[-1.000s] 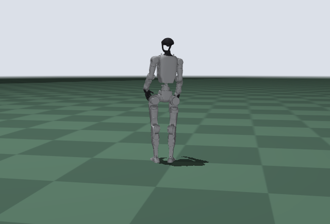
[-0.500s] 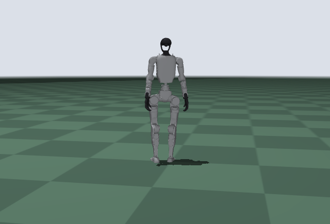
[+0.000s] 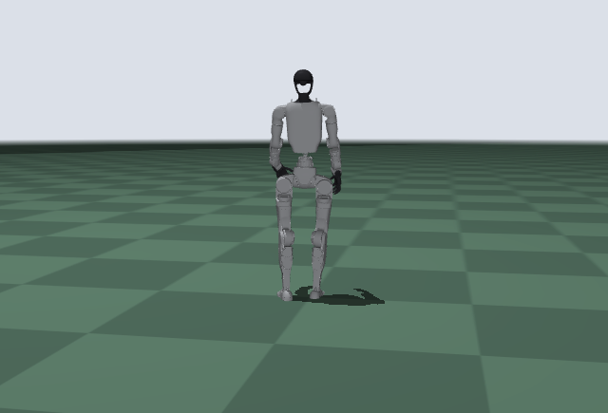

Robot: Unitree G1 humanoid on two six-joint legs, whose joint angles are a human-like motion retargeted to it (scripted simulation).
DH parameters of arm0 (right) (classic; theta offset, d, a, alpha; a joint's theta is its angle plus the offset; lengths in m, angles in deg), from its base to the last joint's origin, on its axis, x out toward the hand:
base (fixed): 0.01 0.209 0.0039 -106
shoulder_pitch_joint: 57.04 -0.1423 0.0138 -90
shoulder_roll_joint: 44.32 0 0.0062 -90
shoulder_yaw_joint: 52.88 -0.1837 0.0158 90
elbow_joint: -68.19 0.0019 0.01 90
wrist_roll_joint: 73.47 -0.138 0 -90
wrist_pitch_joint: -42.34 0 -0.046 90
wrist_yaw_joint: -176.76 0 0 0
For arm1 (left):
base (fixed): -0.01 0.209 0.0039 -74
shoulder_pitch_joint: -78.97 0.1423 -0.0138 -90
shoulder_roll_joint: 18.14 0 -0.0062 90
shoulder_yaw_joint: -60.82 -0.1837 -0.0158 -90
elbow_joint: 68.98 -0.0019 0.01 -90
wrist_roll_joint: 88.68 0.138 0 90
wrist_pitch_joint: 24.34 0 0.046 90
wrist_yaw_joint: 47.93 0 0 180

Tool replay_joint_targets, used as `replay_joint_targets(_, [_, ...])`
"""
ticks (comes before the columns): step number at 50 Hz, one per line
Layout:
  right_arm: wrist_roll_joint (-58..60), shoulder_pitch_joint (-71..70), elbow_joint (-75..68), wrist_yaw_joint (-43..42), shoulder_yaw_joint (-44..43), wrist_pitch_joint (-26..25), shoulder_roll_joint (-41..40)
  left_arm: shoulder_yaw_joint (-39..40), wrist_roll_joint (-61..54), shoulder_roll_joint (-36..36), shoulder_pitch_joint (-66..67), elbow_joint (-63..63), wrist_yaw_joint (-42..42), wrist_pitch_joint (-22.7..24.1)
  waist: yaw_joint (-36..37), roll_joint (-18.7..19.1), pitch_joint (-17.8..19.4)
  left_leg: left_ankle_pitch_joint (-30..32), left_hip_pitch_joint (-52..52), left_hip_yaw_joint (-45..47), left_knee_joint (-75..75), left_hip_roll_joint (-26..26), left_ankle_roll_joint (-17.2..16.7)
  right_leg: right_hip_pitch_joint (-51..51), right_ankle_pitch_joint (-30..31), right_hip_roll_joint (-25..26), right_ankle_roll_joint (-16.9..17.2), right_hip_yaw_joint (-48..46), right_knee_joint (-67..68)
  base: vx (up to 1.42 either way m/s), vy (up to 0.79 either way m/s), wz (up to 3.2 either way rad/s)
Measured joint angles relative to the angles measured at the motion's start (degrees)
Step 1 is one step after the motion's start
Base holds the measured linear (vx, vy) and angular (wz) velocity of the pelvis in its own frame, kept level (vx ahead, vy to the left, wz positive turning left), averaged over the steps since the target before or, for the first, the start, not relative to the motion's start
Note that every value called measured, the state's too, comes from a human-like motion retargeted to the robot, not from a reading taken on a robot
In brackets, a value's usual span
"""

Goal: Walk run

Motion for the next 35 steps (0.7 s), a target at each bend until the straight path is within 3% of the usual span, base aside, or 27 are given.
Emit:
replay_joint_targets(5, [-4.5, 0.9, -2.9, -4.0, -5.3, -0.5, 0.7, 5.5, -11.3, -1.3, 0.5, -0.8, -6.0, -2.6, -0.1, -0.1, -0.4, -0.1, 0.6, 0.3, 0.0, 0.0, 0.0, 0.5, 0.0, 0.2, -0.1, 0.4, -0.1, 0.0, 0.0, 0.0])
replay_joint_targets(9, [-7.9, 2.9, -7.4, -2.2, -9.8, -3.5, 1.6, 8.2, -15.5, -1.5, 3.0, -5.2, -0.4, -8.6, 0.1, 0.1, -0.3, -0.3, 1.0, 0.0, 0.0, -0.1, 0.1, 1.0, -0.1, 0.4, -0.4, 0.2, -0.2, 0.0, 0.0, 0.0])
replay_joint_targets(13, [-6.4, 6.4, -12.0, 1.1, -10.8, -6.5, 2.9, 9.3, -9.7, -0.7, 8.1, -10.7, 6.0, -13.7, 0.4, 0.3, 0.2, -0.4, 1.1, -0.2, 0.1, -0.1, 0.1, 1.4, -0.4, 0.5, -0.5, -0.2, -0.3, 0.0, 0.0, 0.0])
replay_joint_targets(22, [2.0, 13.6, -20.8, 9.3, -10.9, -15.2, 2.5, 6.5, 6.6, -1.6, 23.5, -24.2, 0.5, -22.5, 0.7, 0.6, 0.9, -0.5, 0.5, -1.4, 0.2, -0.2, 0.1, 1.3, -1.0, 0.4, -0.7, -1.5, -0.3, 0.0, 0.0, 0.0])
replay_joint_targets(29, [1.4, 15.9, -21.4, 10.8, -11.5, -15.9, 1.5, 10.1, 6.7, -4.8, 31.1, -25.1, 1.9, -23.7, 1.9, 1.0, 1.3, -0.2, -0.6, -2.5, 0.3, -0.4, -0.1, 0.9, -1.3, 0.0, -0.6, -2.8, -0.5, -0.02, 0.02, 0.12])
replay_joint_targets(35, [0.2, 14.3, -19.8, 10.5, -10.1, -15.8, 2.0, 9.9, 4.4, -4.6, 30.0, -22.6, 2.3, -23.4, 2.7, 1.4, 1.1, 0.4, -2.0, -4.5, 0.4, -0.9, -0.1, 0.8, -1.8, -0.8, -0.5, -5.1, -0.5, -0.02, 0.03, 0.35])
